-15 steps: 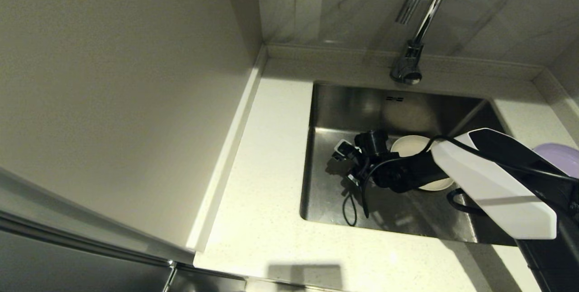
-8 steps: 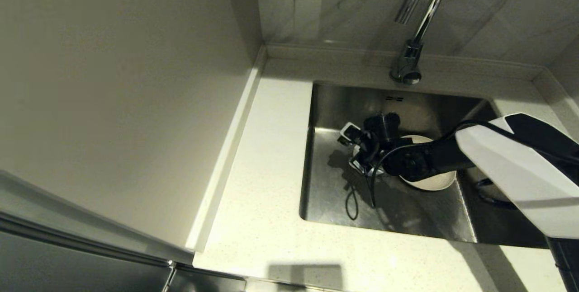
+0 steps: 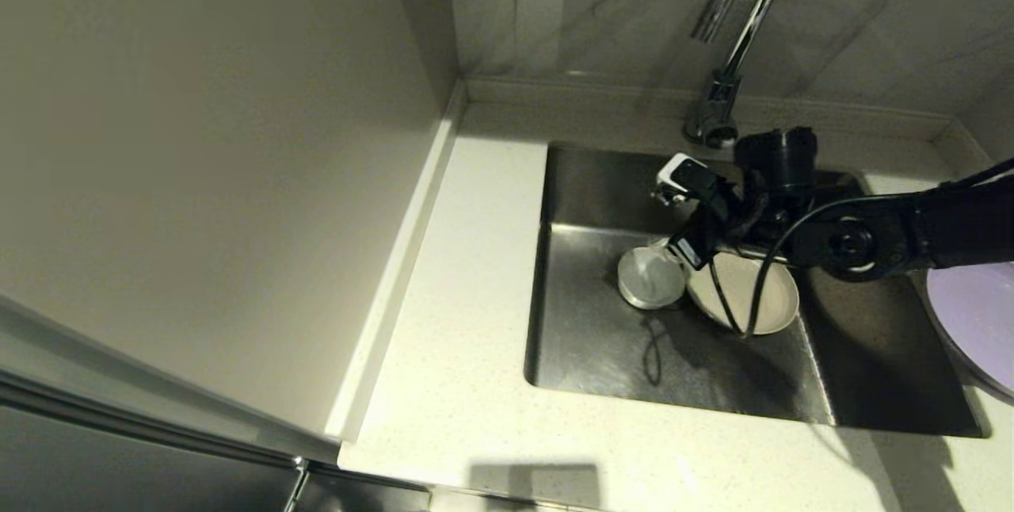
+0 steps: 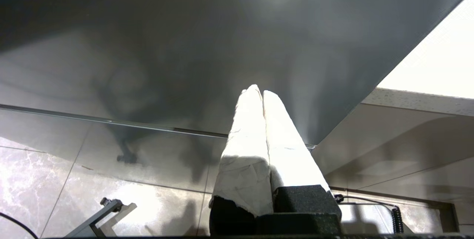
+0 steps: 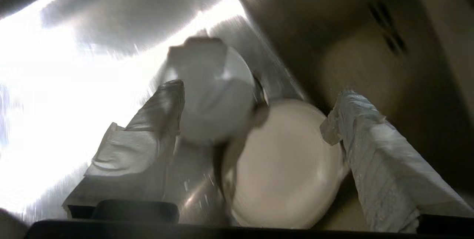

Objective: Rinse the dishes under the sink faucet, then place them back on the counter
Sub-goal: Put a bowl into the sink

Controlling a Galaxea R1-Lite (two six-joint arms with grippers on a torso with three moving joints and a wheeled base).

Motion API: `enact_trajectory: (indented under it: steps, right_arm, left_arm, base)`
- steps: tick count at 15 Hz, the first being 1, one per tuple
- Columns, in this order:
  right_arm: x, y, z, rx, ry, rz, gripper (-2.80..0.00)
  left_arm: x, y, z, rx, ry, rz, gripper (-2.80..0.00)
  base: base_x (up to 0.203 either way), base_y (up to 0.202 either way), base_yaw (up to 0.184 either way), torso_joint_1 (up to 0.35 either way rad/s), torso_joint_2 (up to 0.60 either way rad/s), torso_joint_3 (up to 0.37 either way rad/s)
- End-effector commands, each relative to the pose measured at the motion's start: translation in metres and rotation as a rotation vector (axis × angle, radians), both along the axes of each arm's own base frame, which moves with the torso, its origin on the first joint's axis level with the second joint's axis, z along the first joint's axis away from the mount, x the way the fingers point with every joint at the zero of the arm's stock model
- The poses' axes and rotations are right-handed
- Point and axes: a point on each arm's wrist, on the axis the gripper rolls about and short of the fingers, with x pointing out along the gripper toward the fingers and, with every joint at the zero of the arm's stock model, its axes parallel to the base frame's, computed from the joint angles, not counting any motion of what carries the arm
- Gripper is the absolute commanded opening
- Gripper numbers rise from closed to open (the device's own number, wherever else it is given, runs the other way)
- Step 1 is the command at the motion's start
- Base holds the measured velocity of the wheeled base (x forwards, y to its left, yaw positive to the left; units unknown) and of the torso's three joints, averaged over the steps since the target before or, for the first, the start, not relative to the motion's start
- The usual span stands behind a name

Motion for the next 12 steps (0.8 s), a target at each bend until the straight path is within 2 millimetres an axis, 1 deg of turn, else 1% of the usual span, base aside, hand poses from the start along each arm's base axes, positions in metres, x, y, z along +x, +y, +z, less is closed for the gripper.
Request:
enact_trajectory:
  steps: [1,2,3,7,8,12]
  right_arm:
    - [-0.033,-0.023,0.038,0.01,-0.04,-0.03,0.0]
    - [-0.044,-0.033,0.045,0.008,-0.026,-0.048,0.0]
    - [-0.054,-0.042,0.05,0.009,-0.014,-0.061,-2.8]
    - [-0.084,-0.067,0.063,0.035,-0.017,-0.104,-2.8]
    - [-0.091,-0.076,0.063,0.034,0.006,-0.125,-2.8]
    - [-0.121,-0.112,0.058,0.017,0.225,-0.247,-2.8]
  left_arm:
    - [0.0,0.0,0.0,-0.001,-0.002,0.0,-2.8]
    - [0.0,0.0,0.0,-0.001,-0.002,0.0,-2.8]
    - [0.0,0.0,0.0,-0.001,-0.002,0.0,-2.8]
    - [0.0,0.0,0.0,-0.001,-0.002,0.0,-2.8]
    - [0.0,0.0,0.0,-0.001,-0.002,0.0,-2.8]
    - [0.0,0.0,0.0,-0.001,-0.002,0.0,-2.8]
  base:
    - [0.0,0.0,0.0,0.0,0.0,0.0]
    - [0.0,0.0,0.0,0.0,0.0,0.0]
    - [0.0,0.0,0.0,0.0,0.0,0.0]
    - [0.0,0.0,0.0,0.0,0.0,0.0]
    - [0.0,0.0,0.0,0.0,0.0,0.0]
    - [0.0,0.0,0.0,0.0,0.0,0.0]
